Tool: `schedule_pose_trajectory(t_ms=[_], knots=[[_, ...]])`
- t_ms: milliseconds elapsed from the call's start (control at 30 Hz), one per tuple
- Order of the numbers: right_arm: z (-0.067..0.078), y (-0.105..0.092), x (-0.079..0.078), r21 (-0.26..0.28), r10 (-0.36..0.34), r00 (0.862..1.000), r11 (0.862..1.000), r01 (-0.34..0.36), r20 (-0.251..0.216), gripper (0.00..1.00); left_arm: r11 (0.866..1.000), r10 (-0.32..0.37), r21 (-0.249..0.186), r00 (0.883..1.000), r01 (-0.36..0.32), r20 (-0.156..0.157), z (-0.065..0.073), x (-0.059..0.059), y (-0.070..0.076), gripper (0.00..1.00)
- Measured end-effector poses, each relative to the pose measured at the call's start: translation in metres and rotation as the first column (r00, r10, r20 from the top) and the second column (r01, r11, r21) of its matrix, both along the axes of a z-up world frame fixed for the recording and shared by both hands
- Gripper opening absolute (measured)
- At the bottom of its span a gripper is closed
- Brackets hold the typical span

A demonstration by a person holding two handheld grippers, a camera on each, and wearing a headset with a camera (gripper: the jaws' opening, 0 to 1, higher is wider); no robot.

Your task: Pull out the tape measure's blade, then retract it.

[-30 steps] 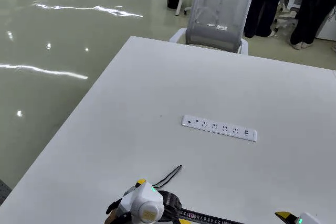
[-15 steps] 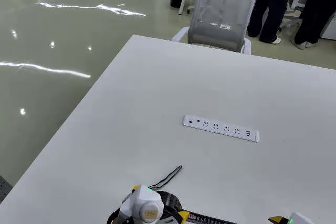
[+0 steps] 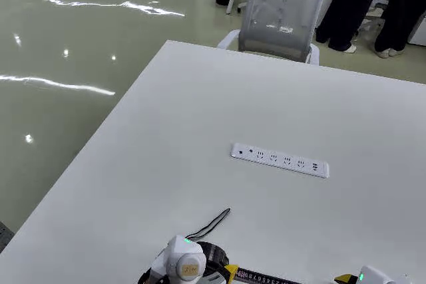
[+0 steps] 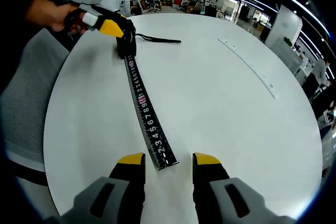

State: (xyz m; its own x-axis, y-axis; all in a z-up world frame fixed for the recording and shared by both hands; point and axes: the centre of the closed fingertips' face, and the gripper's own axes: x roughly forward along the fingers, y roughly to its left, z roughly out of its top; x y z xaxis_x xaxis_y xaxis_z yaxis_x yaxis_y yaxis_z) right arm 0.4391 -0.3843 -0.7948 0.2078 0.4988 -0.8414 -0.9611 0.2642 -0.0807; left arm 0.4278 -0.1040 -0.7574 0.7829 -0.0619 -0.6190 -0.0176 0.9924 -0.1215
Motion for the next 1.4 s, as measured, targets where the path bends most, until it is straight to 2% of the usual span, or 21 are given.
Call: schedule_pose_trajectory(t_ms=[267,667,900,1200,1300,1400], knots=[[-0.007,0.002,-0.003,-0.016,0.024,0.999,1.000,-0.025,-0.026,0.23,1.000,-0.008,0.017,1.000,0.008,0.003,-0.001,0.000,-0.002,0.80],[-0.008,0.003,-0.004,-0.028,0.035,0.998,0.999,-0.036,-0.048,0.21,1.000,-0.001,0.030,1.000,0.001,-0.011,-0.006,-0.002,-0.003,0.74],[-0.009,-0.001,-0.007,-0.042,0.048,0.997,0.998,-0.050,-0.056,0.21,1.000,0.014,0.015,1.000,-0.014,-0.014,-0.008,-0.001,-0.005,0.69],[-0.009,0.001,-0.007,-0.053,0.072,0.995,0.996,-0.076,-0.070,0.21,0.999,0.032,0.015,0.999,-0.032,-0.041,-0.017,-0.005,-0.001,0.62],[-0.008,0.002,-0.009,-0.062,0.085,0.993,0.994,-0.090,-0.077,0.16,0.999,0.036,0.011,0.999,-0.035,-0.039,-0.017,-0.005,-0.002,0.61],[-0.009,0.002,-0.009,-0.066,0.086,0.993,0.994,-0.092,-0.085,0.16,0.999,0.034,0.010,0.999,-0.034,-0.039,-0.017,-0.005,-0.001,0.61]])
